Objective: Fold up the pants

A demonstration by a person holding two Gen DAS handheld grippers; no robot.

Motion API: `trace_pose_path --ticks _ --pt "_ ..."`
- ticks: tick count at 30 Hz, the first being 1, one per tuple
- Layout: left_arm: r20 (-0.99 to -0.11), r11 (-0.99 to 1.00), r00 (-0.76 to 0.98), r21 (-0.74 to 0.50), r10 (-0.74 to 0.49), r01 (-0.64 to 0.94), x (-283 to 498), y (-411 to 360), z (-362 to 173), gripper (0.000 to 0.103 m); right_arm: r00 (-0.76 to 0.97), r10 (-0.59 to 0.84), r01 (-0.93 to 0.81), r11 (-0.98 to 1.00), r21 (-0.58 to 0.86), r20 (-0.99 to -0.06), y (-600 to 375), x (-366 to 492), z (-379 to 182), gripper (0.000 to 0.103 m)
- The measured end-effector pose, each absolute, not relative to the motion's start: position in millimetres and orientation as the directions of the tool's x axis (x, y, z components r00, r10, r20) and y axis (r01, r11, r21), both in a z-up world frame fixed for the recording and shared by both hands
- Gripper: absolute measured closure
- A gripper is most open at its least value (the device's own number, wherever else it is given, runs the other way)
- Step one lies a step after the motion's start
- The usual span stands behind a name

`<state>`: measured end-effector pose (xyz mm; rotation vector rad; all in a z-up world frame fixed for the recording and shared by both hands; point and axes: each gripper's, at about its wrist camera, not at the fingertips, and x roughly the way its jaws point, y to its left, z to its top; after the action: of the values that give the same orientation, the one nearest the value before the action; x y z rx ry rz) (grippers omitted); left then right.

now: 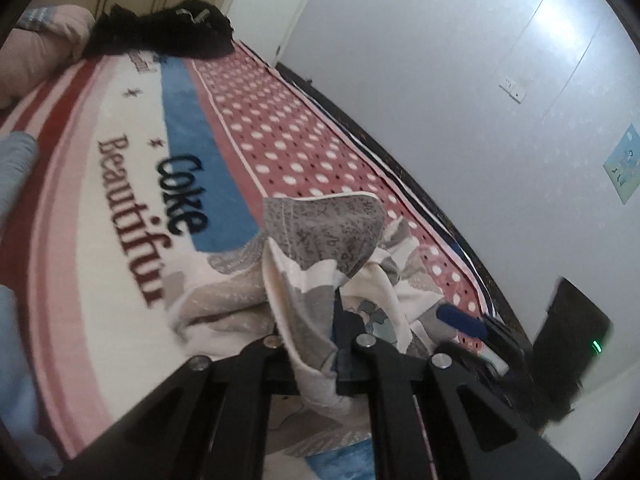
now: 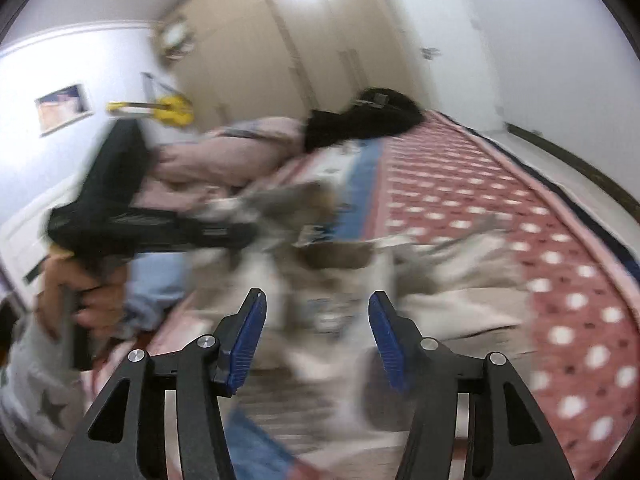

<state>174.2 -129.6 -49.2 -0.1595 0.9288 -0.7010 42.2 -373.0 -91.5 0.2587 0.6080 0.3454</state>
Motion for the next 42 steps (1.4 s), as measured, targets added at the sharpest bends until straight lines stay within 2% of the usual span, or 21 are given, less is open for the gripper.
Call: trace_pose_path --ticks 2,5,7,8,10,11,12,15,20,25,27,29,31,33,38,40,41,42 --pt "-0.663 0.763 0.404 -0.432 -0.630 0.481 174.8 -117.6 -43.8 0.099 0.724 0.341 -0.170 0.930 0.324 -0.599 -380.7 61.6 -100.2 0.049" --pt "-0.651 0.762 0.414 -0.446 -0.636 0.470 177.7 -102.7 -40.1 0.099 0.654 0.442 -0.182 0.880 0.439 -0.615 -388.3 84.5 -120.4 0.049" --pt "-0.651 0.762 0.413 -0.447 -0.636 0.468 176.6 -99.1 -40.7 0.099 0.637 0.457 -0.191 0.874 0.447 -0.621 -384.8 92.5 -128.4 0.049" --pt "-0.651 0.760 0.411 -0.450 -0.638 0.469 175.1 -98.3 -41.4 0.099 0.633 0.468 -0.208 0.870 0.446 -0.617 -380.9 95.6 -129.6 0.054" --pt "-0.651 0.759 0.409 -0.452 -0.640 0.468 173.2 -97.7 -42.9 0.099 0.625 0.491 -0.227 0.858 0.462 -0.606 -375.0 100.9 -130.3 0.069" --pt "-0.650 0.760 0.410 -0.453 -0.639 0.466 173.5 -98.4 -43.8 0.099 0.616 0.500 -0.234 0.854 0.464 -0.609 -372.9 108.9 -131.9 0.089" --pt "-0.650 0.760 0.411 -0.455 -0.640 0.464 174.4 -98.2 -44.5 0.099 0.611 0.493 -0.234 0.860 0.454 -0.619 -369.9 111.9 -131.9 0.101" --pt "-0.645 0.757 0.413 -0.455 -0.643 0.469 174.6 -98.4 -43.5 0.099 0.653 0.421 -0.196 0.897 0.397 -0.629 -368.4 115.9 -127.0 0.102" --pt "-0.641 0.745 0.404 -0.448 -0.653 0.494 172.7 -108.0 -39.1 0.099 0.750 0.325 -0.102 0.918 0.384 -0.576 -409.7 104.1 -91.5 0.102" --pt "-0.641 0.743 0.400 -0.450 -0.655 0.496 173.8 -116.3 -40.5 0.099 0.648 0.357 -0.097 0.915 0.392 -0.673 -432.9 111.8 -101.4 0.098" --pt "-0.646 0.744 0.395 -0.448 -0.653 0.495 173.0 -118.7 -42.2 0.099 0.619 0.359 -0.122 0.923 0.366 -0.698 -430.4 111.4 -114.7 0.089" --pt "-0.652 0.749 0.399 -0.437 -0.645 0.498 171.7 -120.6 -41.7 0.099 0.600 0.355 -0.151 0.930 0.334 -0.717 -423.2 112.8 -126.3 0.089" --pt "-0.656 0.753 0.402 -0.427 -0.639 0.500 170.8 -121.5 -40.3 0.099 0.606 0.373 -0.201 0.926 0.319 -0.703 -412.4 109.9 -127.9 0.085" --pt "-0.656 0.755 0.404 -0.428 -0.638 0.497 171.1 -120.4 -38.9 0.099 0.615 0.405 -0.254 0.914 0.316 -0.677 -399.3 107.5 -123.3 0.072" --pt "-0.650 0.754 0.406 -0.437 -0.642 0.491 171.1 -117.0 -39.0 0.099 0.597 0.396 -0.314 0.916 0.250 -0.698 -367.1 107.6 -125.3 0.070" --pt "-0.650 0.752 0.405 -0.438 -0.643 0.492 170.7 -116.8 -39.2 0.099 0.599 0.386 -0.320 0.919 0.231 -0.702 -358.0 106.6 -126.9 0.060" --pt "-0.650 0.752 0.404 -0.438 -0.644 0.493 170.5 -116.8 -39.3 0.099 0.600 0.389 -0.325 0.917 0.232 -0.699 -355.2 106.7 -128.2 0.051" --pt "-0.650 0.752 0.404 -0.438 -0.644 0.493 170.4 -117.0 -39.3 0.099 0.598 0.401 -0.332 0.912 0.241 -0.694 -353.2 106.1 -128.9 0.047"
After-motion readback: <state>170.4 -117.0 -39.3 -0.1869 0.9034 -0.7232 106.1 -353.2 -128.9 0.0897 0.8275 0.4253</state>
